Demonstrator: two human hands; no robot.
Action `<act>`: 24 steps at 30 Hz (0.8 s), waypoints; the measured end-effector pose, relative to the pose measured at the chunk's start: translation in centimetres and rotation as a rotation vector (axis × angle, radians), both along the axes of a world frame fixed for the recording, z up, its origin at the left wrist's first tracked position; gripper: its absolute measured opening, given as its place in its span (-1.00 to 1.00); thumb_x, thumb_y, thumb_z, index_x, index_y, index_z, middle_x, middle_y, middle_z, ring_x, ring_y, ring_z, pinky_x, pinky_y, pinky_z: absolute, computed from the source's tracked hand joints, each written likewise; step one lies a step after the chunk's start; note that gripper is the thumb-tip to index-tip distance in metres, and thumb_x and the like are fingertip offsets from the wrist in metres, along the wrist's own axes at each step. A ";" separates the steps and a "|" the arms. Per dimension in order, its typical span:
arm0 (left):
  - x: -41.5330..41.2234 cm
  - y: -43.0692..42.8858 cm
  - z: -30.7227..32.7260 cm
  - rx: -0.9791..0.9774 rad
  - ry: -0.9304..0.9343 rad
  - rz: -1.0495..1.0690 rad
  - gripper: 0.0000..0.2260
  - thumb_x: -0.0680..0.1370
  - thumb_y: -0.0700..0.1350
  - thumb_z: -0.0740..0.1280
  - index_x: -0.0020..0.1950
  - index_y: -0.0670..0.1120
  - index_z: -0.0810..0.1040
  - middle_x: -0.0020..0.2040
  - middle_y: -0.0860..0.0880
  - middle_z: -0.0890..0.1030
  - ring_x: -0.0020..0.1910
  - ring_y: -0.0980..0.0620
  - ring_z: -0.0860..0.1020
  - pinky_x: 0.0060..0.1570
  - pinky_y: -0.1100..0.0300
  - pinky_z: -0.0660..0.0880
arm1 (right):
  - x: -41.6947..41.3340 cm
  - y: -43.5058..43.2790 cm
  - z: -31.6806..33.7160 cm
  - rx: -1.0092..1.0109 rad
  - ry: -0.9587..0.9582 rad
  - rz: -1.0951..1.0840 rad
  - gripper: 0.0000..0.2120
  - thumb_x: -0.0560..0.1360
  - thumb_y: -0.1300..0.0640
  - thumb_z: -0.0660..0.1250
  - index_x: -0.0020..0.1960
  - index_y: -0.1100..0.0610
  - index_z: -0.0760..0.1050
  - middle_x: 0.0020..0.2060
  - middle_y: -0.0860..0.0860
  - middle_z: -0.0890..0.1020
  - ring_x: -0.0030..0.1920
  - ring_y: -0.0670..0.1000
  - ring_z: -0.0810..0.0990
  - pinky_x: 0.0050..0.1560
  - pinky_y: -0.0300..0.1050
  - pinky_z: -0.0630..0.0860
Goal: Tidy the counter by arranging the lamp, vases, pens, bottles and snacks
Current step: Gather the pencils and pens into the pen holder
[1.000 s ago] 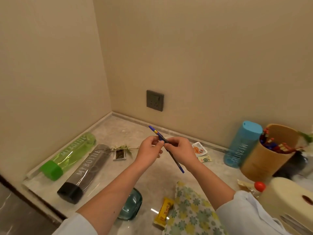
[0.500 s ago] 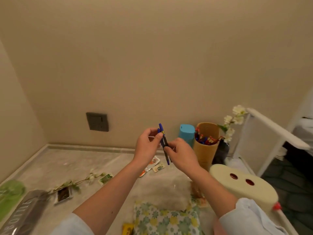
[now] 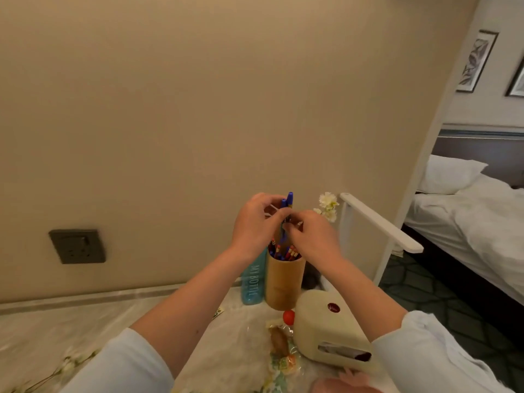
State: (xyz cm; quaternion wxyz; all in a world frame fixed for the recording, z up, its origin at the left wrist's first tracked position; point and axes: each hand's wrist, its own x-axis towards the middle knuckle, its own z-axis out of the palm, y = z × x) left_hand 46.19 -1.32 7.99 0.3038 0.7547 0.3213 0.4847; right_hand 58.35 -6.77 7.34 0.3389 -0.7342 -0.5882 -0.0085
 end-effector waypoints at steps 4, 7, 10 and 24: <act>1.2 1.1 -1.6 0.072 0.118 0.013 -0.86 0.51 -0.06 0.41 0.06 0.01 0.64 -0.07 0.10 0.58 -0.11 0.15 0.56 -0.08 0.20 0.53 | 1.3 0.9 -1.3 -0.005 0.055 -0.037 -0.80 0.57 -0.01 0.23 0.12 -0.12 0.59 -0.07 -0.10 0.66 -0.10 -0.04 0.60 -0.13 0.01 0.60; 1.6 1.8 -3.5 0.112 0.208 0.038 -0.85 0.51 -0.05 0.40 0.07 0.02 0.64 -0.07 0.10 0.59 -0.09 0.12 0.55 -0.10 0.22 0.49 | 2.0 1.5 -3.0 -0.019 0.090 -0.029 -0.78 0.54 0.01 0.26 0.14 -0.13 0.60 -0.08 -0.11 0.68 -0.08 -0.05 0.62 -0.12 0.02 0.61; 1.7 2.6 -5.6 0.206 0.363 0.137 -0.82 0.50 0.01 0.40 0.09 0.07 0.64 -0.02 0.12 0.63 0.04 0.09 0.48 -0.02 0.18 0.38 | 2.3 1.9 -4.8 -0.045 0.112 -0.036 -0.76 0.53 -0.02 0.29 0.18 -0.15 0.58 0.03 -0.14 0.68 0.03 -0.06 0.62 -0.05 -0.01 0.60; -1.4 0.0 -10.6 0.068 0.215 0.209 -0.61 0.53 -0.01 0.37 0.35 0.10 0.45 0.21 0.10 0.43 0.23 0.11 0.36 0.22 0.21 0.32 | -0.7 -1.3 -9.8 0.321 0.375 0.014 -0.70 0.53 0.22 0.28 0.17 -0.08 0.57 -0.02 -0.21 0.58 -0.23 -0.21 0.45 -0.19 -0.28 0.41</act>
